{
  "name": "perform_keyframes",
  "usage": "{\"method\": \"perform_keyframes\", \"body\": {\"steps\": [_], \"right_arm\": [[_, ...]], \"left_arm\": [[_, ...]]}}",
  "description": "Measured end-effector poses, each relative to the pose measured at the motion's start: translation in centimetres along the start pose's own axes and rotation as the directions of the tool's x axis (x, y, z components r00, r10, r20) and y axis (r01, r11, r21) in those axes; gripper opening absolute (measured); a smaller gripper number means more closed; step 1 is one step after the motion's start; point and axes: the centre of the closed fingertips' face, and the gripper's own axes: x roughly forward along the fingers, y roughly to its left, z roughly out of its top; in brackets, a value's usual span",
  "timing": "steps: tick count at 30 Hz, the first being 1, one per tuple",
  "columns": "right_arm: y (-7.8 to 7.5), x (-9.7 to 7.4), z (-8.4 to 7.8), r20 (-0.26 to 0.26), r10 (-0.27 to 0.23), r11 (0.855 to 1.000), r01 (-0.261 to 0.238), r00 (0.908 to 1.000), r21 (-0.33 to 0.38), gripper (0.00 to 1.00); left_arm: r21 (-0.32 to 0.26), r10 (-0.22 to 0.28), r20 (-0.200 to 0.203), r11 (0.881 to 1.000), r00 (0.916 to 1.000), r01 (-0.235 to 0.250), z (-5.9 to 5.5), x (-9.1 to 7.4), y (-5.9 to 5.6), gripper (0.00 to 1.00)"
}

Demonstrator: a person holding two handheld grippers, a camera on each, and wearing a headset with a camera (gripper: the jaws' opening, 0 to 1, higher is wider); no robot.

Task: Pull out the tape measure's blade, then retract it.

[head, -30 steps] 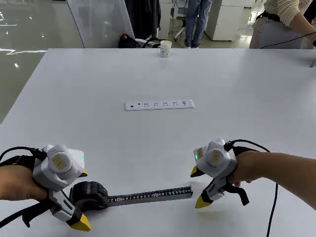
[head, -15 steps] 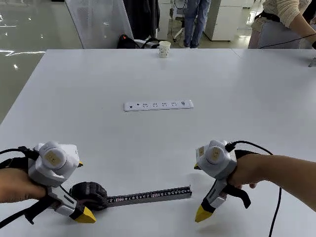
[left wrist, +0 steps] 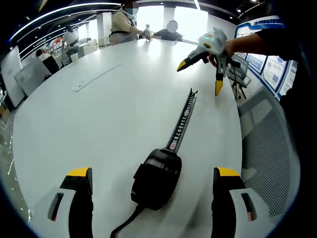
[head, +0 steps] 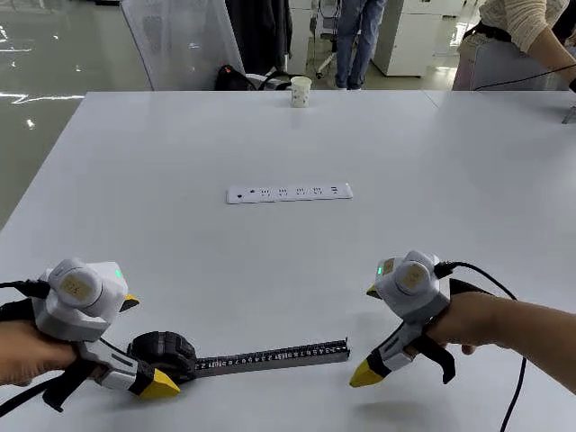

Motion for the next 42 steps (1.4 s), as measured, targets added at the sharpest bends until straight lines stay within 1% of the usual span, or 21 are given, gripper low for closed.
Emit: {"method": "perform_keyframes", "body": {"steps": [2, 3, 5, 6, 8, 10, 11, 16, 18, 19, 21, 23, 25, 26, 27, 28, 31, 33, 35, 36, 42], "right_arm": [[0.0, -0.5, 0.0, 0.021, -0.004, 1.000, 0.004, 0.9998, 0.016, 0.99], [-0.1, -0.7, 0.1, 0.043, -0.022, 0.999, 0.021, 0.9988, 0.025, 0.99], [-0.2, -0.9, 0.1, 0.060, -0.039, 0.999, 0.037, 0.9974, 0.033, 0.99], [-0.2, -1.1, 0.0, 0.068, -0.047, 0.998, 0.045, 0.9965, 0.041, 0.99], [-0.1, -1.4, -0.3, 0.079, -0.065, 0.997, 0.061, 0.9948, 0.040, 0.99], [0.0, -1.5, -0.6, 0.084, -0.067, 0.996, 0.063, 0.9941, 0.059, 0.99], [0.1, -1.6, -0.8, 0.086, -0.068, 0.996, 0.063, 0.9940, 0.067, 0.99], [0.6, -2.3, -1.5, 0.093, -0.086, 0.994, 0.078, 0.9920, 0.080, 0.99], [0.8, -2.7, -1.7, 0.098, -0.095, 0.992, 0.087, 0.9906, 0.087, 0.99], [0.8, -2.8, -1.8, 0.102, -0.100, 0.992, 0.091, 0.9897, 0.093, 0.99], [0.8, -3.2, -2.1, 0.121, -0.114, 0.988, 0.100, 0.9860, 0.113, 0.99], [1.1, -3.6, -2.3, 0.145, -0.124, 0.987, 0.107, 0.9816, 0.119, 0.99], [1.2, -3.8, -2.8, 0.147, -0.134, 0.985, 0.117, 0.9799, 0.124, 0.99], [1.3, -4.0, -3.0, 0.151, -0.146, 0.983, 0.127, 0.9777, 0.133, 0.99], [1.4, -4.2, -3.1, 0.165, -0.154, 0.982, 0.132, 0.9742, 0.137, 0.99], [1.5, -4.5, -3.1, 0.186, -0.164, 0.980, 0.138, 0.9688, 0.141, 0.99], [1.7, -5.2, -3.5, 0.196, -0.186, 0.977, 0.160, 0.9628, 0.145, 0.99], [2.0, -5.9, -3.4, 0.221, -0.197, 0.975, 0.167, 0.9550, 0.149, 0.99], [2.2, -6.2, -3.8, 0.220, -0.203, 0.973, 0.171, 0.9541, 0.156, 0.99], [2.2, -6.4, -4.1, 0.223, -0.210, 0.972, 0.177, 0.9521, 0.157, 0.99], [2.4, -7.5, -5.3, 0.231, -0.229, 0.962, 0.183, 0.9457, 0.205, 0.99]], "left_arm": [[-0.015, 0.016, 0.012, 1.000, 0.9998, -0.016, -0.2, -0.1, 0.2, 0.99], [-0.031, 0.033, 0.026, 0.999, 0.9991, -0.032, -0.2, -0.2, 0.4, 0.99], [-0.066, 0.056, 0.061, 0.996, 0.9965, -0.052, 0.0, -0.4, 0.6, 0.99], [-0.101, 0.071, 0.078, 0.993, 0.9944, -0.063, 0.1, -0.5, 0.8, 0.99], [-0.137, 0.097, 0.093, 0.987, 0.9909, -0.084, -0.1, -0.7, 1.0, 0.99], [-0.131, 0.119, 0.128, 0.986, 0.9846, -0.103, 0.2, -0.9, 1.1, 0.99], [-0.135, 0.130, 0.136, 0.985, 0.9822, -0.111, 0.1, -1.1, 1.0, 0.99], [-0.150, 0.136, 0.143, 0.982, 0.9804, -0.114, -0.4, -1.3, 0.6, 0.99], [-0.156, 0.146, 0.153, 0.980, 0.9774, -0.122, -0.4, -1.5, 0.4, 0.99], [-0.164, 0.152, 0.164, 0.979, 0.9747, -0.125, -0.3, -1.7, 0.3, 0.99], [-0.184, 0.164, 0.210, 0.975, 0.9639, -0.125, 0.1, -2.1, 0.0, 0.99], [-0.193, 0.175, 0.224, 0.972, 0.9588, -0.132, -0.1, -2.6, -0.3, 0.99], [-0.188, 0.195, 0.227, 0.970, 0.9541, -0.154, -0.5, -2.8, -0.3, 0.99], [-0.164, 0.226, 0.214, 0.967, 0.9503, -0.193, -1.0, -3.0, 0.1, 0.99], [-0.154, 0.238, 0.207, 0.966, 0.9489, -0.209, -1.4, -3.1, 0.1, 0.99], [-0.161, 0.235, 0.207, 0.966, 0.9499, -0.203, -1.7, -3.2, -0.2, 0.99], [-0.171, 0.238, 0.212, 0.964, 0.9479, -0.204, -2.3, -3.7, -0.5, 0.99], [-0.191, 0.244, 0.227, 0.960, 0.9430, -0.202, -2.5, -4.2, -0.6, 0.99], [-0.197, 0.254, 0.234, 0.958, 0.9385, -0.210, -2.6, -4.7, -0.6, 0.99], [-0.196, 0.268, 0.250, 0.955, 0.9302, -0.223, -2.5, -5.1, -0.5, 0.99], [-0.235, 0.295, 0.268, 0.943, 0.9170, -0.235, -3.5, -6.2, -0.9, 0.99]]}}
